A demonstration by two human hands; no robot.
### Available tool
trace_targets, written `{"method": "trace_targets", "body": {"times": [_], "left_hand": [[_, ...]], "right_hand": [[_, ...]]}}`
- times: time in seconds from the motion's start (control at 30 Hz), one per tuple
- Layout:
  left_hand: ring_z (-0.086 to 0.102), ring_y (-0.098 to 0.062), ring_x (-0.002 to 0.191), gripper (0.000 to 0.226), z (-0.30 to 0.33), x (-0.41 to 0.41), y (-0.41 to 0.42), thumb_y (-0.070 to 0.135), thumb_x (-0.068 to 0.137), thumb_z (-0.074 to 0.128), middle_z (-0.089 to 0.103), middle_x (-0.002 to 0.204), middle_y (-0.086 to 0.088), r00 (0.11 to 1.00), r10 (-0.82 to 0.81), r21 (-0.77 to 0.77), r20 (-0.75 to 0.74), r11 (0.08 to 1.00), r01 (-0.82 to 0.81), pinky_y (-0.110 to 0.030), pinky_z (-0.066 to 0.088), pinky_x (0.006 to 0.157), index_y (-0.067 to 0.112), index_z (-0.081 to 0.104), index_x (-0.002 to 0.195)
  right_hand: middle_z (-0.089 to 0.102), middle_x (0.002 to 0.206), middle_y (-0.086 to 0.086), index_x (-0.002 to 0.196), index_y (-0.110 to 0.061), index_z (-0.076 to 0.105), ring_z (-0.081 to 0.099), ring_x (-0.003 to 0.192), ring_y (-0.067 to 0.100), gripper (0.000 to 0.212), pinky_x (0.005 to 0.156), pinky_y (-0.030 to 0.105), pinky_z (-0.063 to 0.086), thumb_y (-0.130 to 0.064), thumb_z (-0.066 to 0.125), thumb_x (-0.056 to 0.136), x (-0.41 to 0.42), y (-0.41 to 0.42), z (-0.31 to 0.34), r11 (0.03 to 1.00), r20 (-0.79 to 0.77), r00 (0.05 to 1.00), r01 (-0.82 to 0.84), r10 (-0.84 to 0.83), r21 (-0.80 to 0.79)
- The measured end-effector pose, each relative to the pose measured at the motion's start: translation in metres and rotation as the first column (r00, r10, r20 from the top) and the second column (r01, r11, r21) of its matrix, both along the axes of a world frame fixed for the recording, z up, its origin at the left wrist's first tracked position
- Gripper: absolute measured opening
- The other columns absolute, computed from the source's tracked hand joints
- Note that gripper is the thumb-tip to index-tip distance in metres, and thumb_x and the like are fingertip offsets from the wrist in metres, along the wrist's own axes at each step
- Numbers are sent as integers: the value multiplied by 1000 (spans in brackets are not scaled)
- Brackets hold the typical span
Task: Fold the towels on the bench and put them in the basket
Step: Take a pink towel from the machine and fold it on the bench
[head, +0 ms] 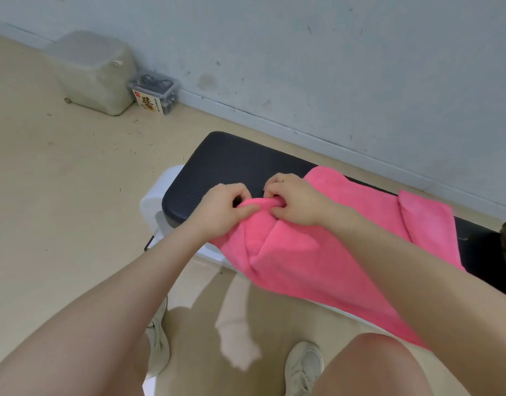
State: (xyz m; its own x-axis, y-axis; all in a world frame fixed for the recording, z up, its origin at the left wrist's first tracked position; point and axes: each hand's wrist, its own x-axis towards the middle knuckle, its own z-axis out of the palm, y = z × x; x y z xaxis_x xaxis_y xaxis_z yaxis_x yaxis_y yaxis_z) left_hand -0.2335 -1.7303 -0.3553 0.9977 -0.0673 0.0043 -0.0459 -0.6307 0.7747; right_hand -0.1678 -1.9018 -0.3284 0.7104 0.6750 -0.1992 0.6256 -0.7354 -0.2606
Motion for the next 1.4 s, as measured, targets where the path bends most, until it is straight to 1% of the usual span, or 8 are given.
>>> {"method": "trace_targets", "body": {"times": [0.1,0.3,0.57,0.83,1.03,1.17,1.3,1.4], "left_hand": [[44,-3,54,21,1,-9,10,26,85,65,50,59,9,998,65,-42,12,997,-65,-13,34,53,24,50,70],[39,-10,50,21,-3,-20,38,28,86,64,43,50,6,968,252,8,-11,968,-252,-29,36,54,16,51,74],[47,-6,54,20,-8,-26,64,32,87,60,52,58,6,912,407,74,-46,912,-404,-26,36,52,18,55,74],[56,-28,71,21,-10,-21,92,32,92,52,60,70,-5,881,473,181,-13,867,-463,-32,40,57,12,55,90],[55,-34,100,34,-15,-16,99,27,93,49,59,111,-14,833,552,265,-36,809,-525,-39,44,75,12,48,124],[56,-38,101,43,-7,-21,65,28,86,39,58,115,-17,895,338,231,292,883,-409,-46,46,86,4,61,113],[60,-31,101,50,2,-25,-1,31,82,30,61,111,-11,965,41,161,258,983,-85,-40,47,88,5,66,105],[54,-28,115,63,11,-26,-53,25,78,19,55,128,-10,973,-162,169,162,976,134,-36,42,98,5,58,123]], "right_hand": [[62,93,1,84,-18,59,53,96,28,8,83,39,43,-13,56,78,12,-2,7,994,206,979,34,-13,-103],[56,106,8,101,-11,55,56,94,31,25,61,32,34,0,44,82,25,14,8,961,432,881,257,-192,-98],[66,100,14,92,-4,65,58,96,30,32,79,33,43,6,39,77,63,99,5,878,203,893,312,-401,363],[62,113,14,104,-4,65,55,107,28,25,90,33,38,-3,44,89,89,154,-10,906,185,925,259,-332,335],[5,159,12,147,-15,29,24,143,26,56,114,34,27,-6,41,93,62,147,-24,959,63,985,140,-160,248],[28,152,18,130,-7,50,32,139,30,37,114,36,26,-10,40,95,42,108,-20,923,128,950,236,-284,303],[44,140,15,118,-8,59,42,130,30,31,109,38,32,-7,45,90,15,40,-12,854,169,884,346,-435,389],[47,137,6,121,-14,57,42,127,25,34,102,37,28,-8,44,90,-10,-26,-6,724,204,722,541,-661,428]]}}
